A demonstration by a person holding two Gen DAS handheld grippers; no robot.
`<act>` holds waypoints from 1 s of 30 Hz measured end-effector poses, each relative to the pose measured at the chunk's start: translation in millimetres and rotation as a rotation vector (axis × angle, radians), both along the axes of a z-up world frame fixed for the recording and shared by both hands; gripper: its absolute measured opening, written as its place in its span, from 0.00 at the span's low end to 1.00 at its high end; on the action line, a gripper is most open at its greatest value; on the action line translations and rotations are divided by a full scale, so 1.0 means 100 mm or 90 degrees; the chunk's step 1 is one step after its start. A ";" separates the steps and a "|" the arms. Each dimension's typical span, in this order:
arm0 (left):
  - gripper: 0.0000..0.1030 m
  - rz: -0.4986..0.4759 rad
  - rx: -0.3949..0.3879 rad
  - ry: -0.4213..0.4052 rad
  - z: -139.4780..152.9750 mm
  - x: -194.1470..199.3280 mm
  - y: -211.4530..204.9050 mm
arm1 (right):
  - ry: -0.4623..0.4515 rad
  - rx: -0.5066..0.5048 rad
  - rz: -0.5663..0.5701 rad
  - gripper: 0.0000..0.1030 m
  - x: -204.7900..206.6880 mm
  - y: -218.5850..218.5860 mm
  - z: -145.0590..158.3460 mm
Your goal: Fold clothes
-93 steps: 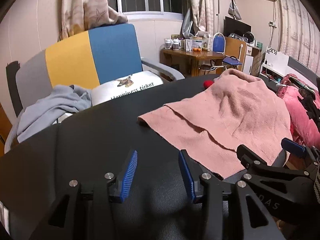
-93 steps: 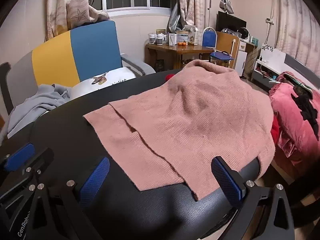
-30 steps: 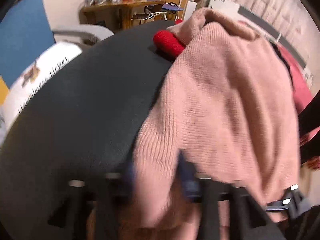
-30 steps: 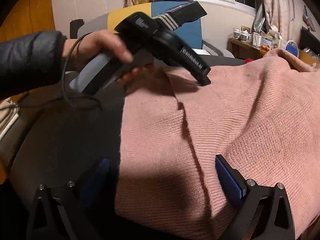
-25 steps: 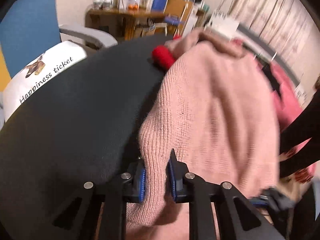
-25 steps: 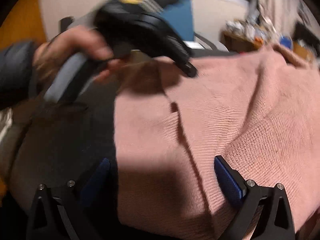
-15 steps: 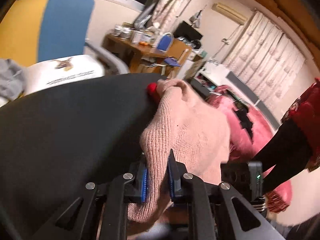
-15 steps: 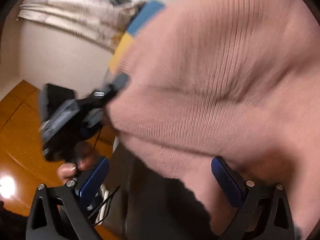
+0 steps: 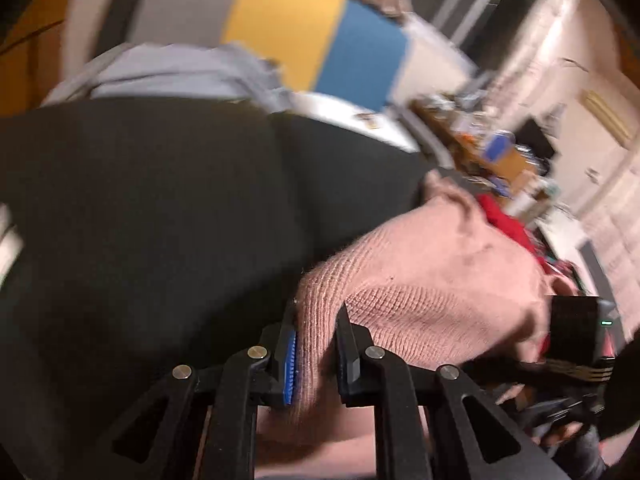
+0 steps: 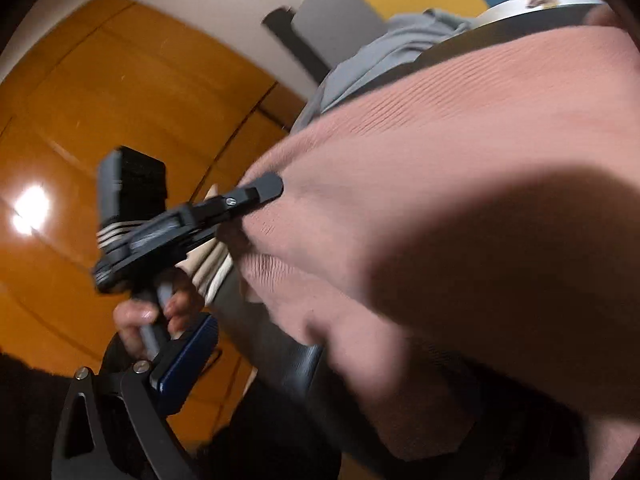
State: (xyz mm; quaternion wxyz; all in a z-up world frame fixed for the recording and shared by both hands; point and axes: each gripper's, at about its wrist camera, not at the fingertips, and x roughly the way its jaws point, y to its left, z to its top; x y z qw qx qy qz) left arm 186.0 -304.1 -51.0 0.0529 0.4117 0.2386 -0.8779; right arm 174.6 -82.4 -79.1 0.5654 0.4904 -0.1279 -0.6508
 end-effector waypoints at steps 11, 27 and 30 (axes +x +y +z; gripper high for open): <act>0.24 0.074 0.013 0.102 0.35 0.61 -0.55 | -0.002 0.055 -0.028 1.00 -0.74 0.19 0.10; 0.29 -0.103 -0.010 -0.022 -0.31 -0.67 0.48 | 0.264 0.187 -0.336 1.00 -2.45 1.16 0.81; 0.30 -0.116 -0.030 -0.017 -0.33 -0.68 0.50 | 0.266 0.279 -0.343 0.95 -2.96 1.10 0.63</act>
